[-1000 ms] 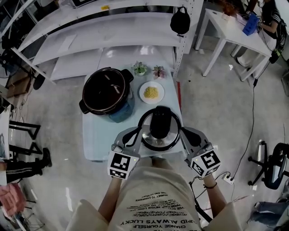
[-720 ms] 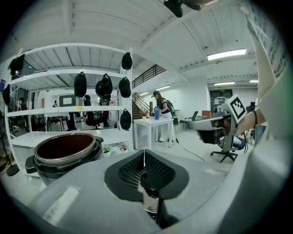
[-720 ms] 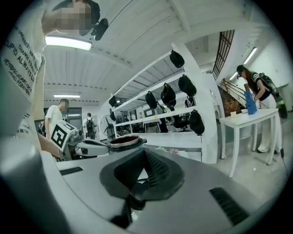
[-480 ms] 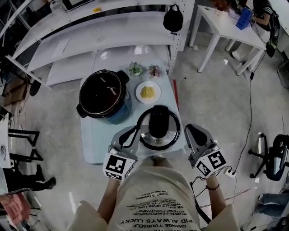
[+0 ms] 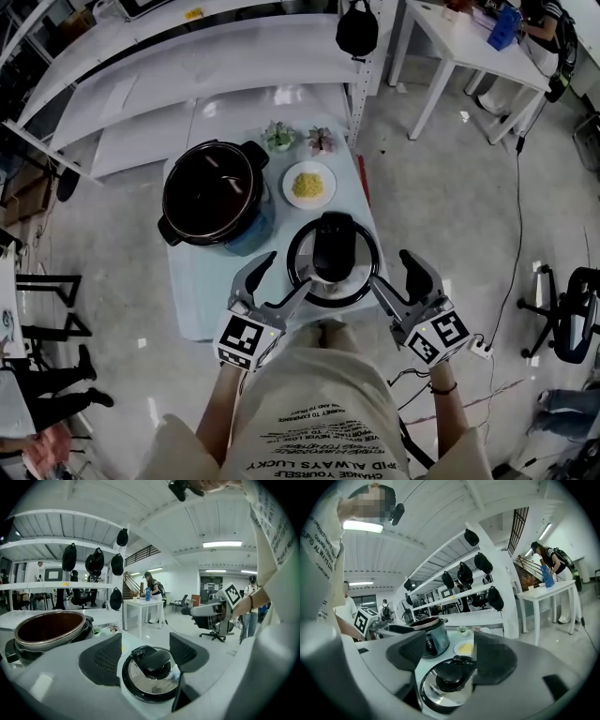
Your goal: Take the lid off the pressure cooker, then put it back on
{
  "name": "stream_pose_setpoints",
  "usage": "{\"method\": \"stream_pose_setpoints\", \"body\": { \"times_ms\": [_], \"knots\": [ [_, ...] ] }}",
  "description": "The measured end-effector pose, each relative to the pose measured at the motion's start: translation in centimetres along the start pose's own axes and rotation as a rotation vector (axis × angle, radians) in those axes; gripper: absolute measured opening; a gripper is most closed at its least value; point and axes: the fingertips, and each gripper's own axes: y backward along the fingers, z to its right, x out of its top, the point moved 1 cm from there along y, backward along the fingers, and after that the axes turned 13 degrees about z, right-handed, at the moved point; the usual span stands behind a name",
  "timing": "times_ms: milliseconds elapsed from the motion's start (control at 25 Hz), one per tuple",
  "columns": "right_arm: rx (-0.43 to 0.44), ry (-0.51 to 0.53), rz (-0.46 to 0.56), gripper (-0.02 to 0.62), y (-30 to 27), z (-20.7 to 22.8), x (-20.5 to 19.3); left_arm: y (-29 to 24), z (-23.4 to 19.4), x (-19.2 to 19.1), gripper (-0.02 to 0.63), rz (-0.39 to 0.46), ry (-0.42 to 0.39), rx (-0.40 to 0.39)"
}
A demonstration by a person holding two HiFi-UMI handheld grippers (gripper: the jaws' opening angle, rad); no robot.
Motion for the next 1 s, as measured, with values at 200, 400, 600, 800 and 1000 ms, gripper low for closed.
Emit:
{"method": "stream_pose_setpoints", "body": {
  "times_ms": [200, 400, 600, 800, 1000],
  "knots": [
    [0.021, 0.021, -0.052, 0.314, -0.1, -0.1, -1.8, -0.3, 0.8, -1.8, 0.314, -0.069, -0.054, -0.089],
    [0.081, 0.078, -0.141, 0.316, -0.4, -0.1, -4.3, -1.0, 1.5, -3.9, 0.319, -0.13, -0.104, -0.188],
    [0.147, 0.136, -0.203, 0.316, -1.4, 0.3, -6.5, -2.5, 1.3, -6.3, 0.321, -0.186, -0.142, -0.261],
    [0.219, 0.179, -0.262, 0.316, -3.3, 1.2, -9.3, -4.7, 0.9, -9.2, 0.321, -0.241, -0.198, -0.355],
    [0.331, 0.223, -0.362, 0.316, -4.0, 0.7, -12.1, -5.8, 1.5, -10.9, 0.321, -0.262, -0.209, -0.43]
  ]
}}
